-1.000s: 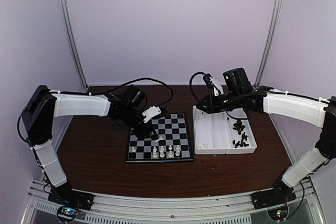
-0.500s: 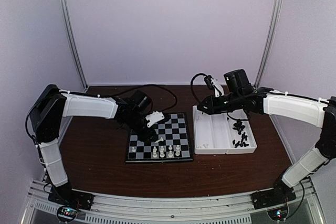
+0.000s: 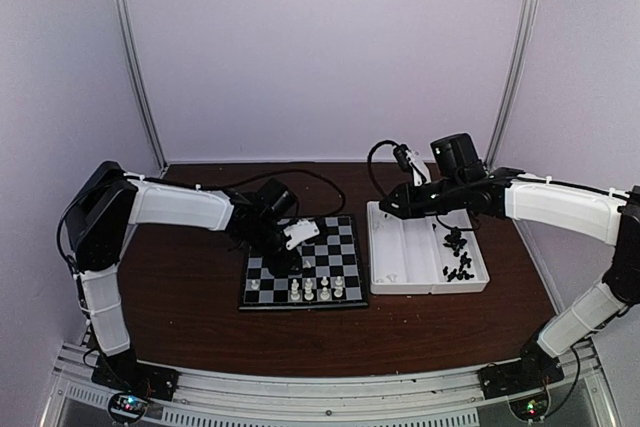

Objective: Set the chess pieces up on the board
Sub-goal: Pick up the chess piece from the storage box.

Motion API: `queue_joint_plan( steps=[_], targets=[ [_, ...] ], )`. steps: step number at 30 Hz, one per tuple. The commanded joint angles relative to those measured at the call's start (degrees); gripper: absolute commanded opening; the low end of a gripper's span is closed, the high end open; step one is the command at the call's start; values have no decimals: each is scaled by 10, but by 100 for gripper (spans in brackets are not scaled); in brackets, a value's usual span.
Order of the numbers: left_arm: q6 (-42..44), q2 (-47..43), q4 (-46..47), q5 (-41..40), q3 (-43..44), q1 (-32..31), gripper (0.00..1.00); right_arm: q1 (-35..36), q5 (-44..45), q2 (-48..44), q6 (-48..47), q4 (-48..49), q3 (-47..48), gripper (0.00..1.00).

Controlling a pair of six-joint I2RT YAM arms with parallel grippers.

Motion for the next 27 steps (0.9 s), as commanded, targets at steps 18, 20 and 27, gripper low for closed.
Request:
queue_joint_plan(
  steps=[18,20,27],
  targets=[
    [12,24,-27,-22,55,-8,15,-13,-11,-30,10,27,-26,18],
    [12,25,-27,-24,54,-8,15,-14,-11,-31,10,28,-28,18],
    [9,32,-28,-30,51,-8,21,-16,-14,-33,12,30,-32,18]
  ],
)
